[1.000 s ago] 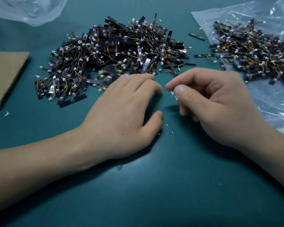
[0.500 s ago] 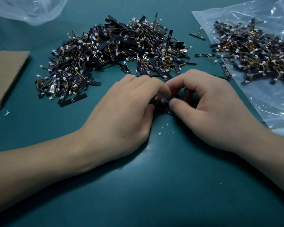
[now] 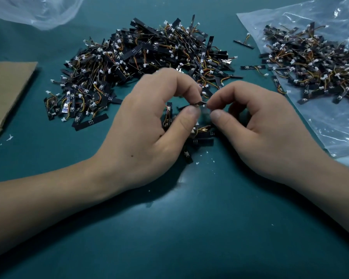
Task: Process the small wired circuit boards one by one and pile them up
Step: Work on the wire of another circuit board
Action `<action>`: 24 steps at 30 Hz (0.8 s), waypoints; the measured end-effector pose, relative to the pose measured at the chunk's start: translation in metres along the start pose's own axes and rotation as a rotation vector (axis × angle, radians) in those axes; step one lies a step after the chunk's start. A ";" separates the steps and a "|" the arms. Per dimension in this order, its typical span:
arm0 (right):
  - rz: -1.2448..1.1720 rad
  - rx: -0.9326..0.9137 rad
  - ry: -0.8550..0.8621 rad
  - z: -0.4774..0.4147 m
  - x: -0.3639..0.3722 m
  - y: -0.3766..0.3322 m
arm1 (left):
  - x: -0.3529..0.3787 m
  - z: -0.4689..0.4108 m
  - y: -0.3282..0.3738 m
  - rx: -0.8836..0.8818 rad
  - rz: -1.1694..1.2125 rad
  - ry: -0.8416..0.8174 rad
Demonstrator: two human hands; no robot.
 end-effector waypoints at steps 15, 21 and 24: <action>-0.325 0.100 0.099 -0.001 -0.004 0.000 | 0.010 0.010 0.004 0.272 -0.229 -0.437; -0.359 0.093 0.142 -0.002 -0.006 0.001 | 0.004 0.008 0.010 0.318 -0.265 -0.229; -0.362 0.097 0.135 -0.001 -0.005 0.000 | 0.006 0.013 0.018 0.390 -0.173 -0.332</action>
Point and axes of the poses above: each hand's wrist, its own z-axis away from the middle knuckle, its own x-axis out of the palm, y = z × x, the point moved 1 cm from there along -z, towards the middle knuckle, and after that the axes turned 11 degrees about y, right-handed, at the moved point
